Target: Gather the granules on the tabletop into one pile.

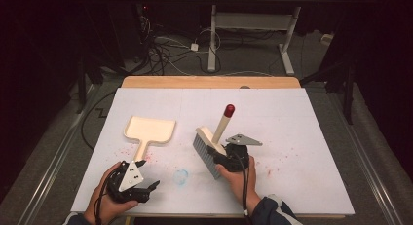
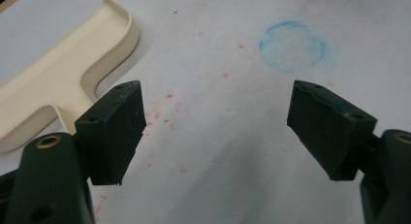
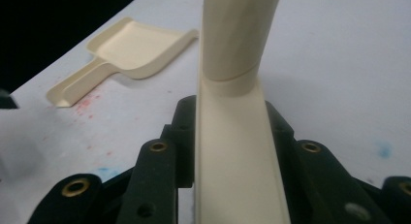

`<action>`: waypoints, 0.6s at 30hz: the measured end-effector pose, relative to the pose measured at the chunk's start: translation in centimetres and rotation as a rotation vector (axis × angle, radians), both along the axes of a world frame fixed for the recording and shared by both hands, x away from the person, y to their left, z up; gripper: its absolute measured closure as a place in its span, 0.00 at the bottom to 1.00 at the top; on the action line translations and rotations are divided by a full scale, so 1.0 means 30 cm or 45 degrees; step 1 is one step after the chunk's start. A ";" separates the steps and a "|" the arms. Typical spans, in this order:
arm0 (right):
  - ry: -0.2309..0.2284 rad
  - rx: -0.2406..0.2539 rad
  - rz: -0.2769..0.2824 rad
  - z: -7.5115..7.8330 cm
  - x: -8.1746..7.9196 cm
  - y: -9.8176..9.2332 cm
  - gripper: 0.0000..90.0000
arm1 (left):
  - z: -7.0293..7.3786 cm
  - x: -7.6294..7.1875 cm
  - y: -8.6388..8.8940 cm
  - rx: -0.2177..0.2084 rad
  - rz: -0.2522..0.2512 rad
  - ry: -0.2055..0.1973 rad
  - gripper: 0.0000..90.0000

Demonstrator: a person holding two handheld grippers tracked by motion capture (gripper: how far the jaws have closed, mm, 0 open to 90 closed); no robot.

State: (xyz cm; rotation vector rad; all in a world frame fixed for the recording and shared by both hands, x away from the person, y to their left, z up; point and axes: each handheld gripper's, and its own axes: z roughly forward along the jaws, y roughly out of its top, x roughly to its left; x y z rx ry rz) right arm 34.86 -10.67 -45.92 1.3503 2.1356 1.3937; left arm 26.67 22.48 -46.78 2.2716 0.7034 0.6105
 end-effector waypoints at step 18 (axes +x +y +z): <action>0.008 0.027 -0.027 0.076 -0.036 -0.163 0.75 | -0.008 0.003 -0.019 0.046 -0.045 0.026 0.23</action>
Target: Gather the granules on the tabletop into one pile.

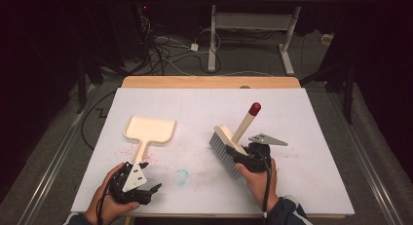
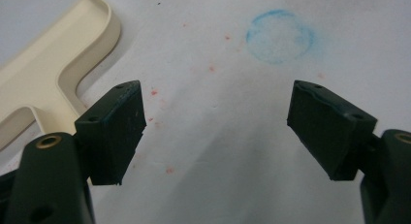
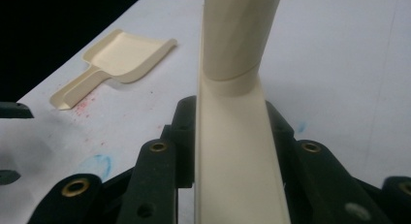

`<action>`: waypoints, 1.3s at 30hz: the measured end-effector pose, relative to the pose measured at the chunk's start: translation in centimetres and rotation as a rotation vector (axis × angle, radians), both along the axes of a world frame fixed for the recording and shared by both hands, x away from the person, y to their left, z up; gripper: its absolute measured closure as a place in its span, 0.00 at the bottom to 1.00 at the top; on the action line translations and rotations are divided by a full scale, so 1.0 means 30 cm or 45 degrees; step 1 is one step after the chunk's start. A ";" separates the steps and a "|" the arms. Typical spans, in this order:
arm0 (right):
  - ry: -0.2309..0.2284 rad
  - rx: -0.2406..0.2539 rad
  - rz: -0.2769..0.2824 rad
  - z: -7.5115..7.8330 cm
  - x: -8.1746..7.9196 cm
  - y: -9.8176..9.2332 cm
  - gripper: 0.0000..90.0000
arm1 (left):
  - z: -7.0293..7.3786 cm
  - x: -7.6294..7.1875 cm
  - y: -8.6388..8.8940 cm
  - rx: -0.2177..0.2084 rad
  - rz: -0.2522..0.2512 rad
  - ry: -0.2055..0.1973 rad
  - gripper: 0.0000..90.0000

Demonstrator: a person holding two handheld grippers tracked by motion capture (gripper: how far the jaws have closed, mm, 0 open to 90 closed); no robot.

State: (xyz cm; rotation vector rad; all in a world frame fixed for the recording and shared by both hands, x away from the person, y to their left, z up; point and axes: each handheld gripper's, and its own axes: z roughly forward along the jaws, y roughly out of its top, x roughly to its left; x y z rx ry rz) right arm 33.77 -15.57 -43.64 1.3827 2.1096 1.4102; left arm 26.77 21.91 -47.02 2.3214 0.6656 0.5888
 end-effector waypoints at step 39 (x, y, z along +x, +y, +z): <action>-0.396 -0.565 0.147 -0.050 0.000 0.112 0.75 | -0.008 0.005 -0.010 0.045 -0.004 0.001 0.23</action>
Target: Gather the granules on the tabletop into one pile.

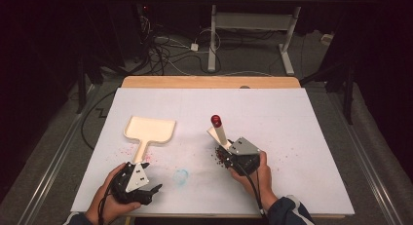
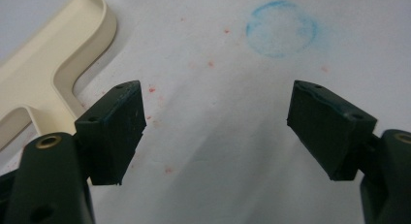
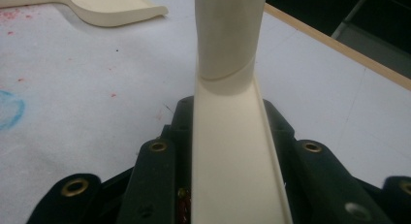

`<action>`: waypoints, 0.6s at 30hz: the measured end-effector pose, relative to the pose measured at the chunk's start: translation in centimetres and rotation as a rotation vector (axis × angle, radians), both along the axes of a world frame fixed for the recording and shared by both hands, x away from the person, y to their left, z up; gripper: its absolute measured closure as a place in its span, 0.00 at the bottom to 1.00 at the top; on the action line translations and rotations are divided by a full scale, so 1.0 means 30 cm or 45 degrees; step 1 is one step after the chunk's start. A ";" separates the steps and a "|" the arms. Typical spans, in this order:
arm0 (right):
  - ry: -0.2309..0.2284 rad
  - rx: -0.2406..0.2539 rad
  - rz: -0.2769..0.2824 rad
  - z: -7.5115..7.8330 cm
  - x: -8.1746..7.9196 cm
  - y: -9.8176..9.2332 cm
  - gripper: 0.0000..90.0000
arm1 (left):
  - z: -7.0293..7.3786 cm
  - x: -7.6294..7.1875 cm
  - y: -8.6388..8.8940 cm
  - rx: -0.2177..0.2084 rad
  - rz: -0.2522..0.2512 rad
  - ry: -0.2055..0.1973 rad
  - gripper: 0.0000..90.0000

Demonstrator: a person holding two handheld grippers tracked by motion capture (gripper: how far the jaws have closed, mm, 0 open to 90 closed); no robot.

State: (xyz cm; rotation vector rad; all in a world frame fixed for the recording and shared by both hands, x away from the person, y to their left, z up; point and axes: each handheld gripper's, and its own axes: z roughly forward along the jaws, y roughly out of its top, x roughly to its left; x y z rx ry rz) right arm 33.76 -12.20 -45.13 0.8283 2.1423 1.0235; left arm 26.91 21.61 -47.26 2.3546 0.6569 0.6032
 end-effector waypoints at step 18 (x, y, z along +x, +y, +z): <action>-0.003 0.148 0.259 0.132 -0.055 -0.218 0.75 | 0.001 -0.003 0.002 -0.007 0.009 -0.001 0.23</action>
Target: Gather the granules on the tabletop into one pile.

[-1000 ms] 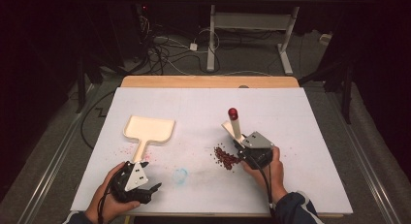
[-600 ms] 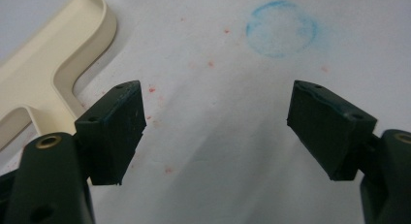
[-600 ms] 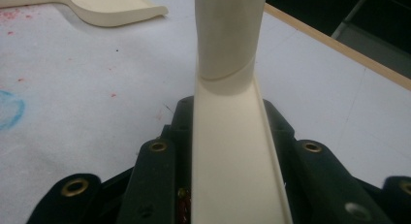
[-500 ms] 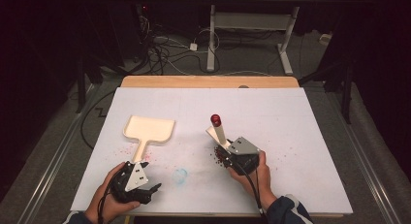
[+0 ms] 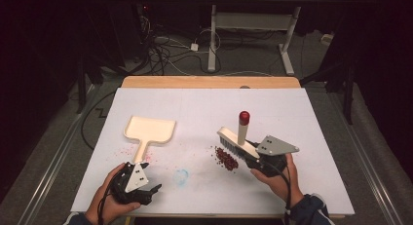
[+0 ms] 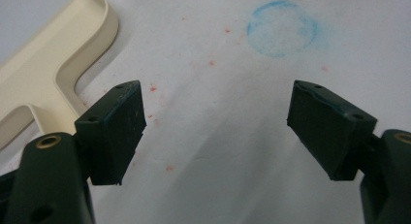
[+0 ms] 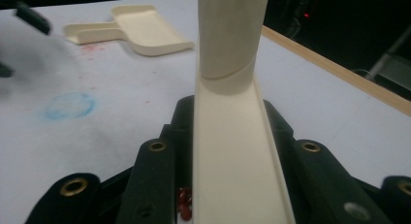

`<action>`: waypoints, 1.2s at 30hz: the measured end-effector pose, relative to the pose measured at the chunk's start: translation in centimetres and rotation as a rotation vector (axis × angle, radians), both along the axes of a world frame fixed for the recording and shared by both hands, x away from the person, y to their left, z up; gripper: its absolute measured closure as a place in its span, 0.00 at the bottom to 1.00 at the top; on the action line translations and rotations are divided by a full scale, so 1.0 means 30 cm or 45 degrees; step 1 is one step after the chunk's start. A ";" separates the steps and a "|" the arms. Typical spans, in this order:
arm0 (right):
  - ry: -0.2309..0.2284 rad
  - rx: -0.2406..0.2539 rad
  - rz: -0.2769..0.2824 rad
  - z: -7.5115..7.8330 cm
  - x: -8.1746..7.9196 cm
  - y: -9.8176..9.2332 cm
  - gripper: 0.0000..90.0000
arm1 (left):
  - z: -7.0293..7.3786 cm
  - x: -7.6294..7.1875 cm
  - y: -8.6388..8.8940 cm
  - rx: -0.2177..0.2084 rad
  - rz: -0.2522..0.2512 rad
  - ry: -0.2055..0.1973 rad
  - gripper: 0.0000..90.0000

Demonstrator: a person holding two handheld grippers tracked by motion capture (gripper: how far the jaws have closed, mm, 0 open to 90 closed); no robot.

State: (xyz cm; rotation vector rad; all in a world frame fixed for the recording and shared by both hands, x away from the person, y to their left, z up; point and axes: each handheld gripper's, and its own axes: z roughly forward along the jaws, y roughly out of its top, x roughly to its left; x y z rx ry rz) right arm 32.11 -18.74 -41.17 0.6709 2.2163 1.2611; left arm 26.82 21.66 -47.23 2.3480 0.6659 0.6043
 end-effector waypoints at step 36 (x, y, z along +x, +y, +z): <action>0.160 0.091 0.698 -0.129 0.193 0.064 0.75 | -0.023 0.013 -0.021 0.029 -0.030 0.052 0.23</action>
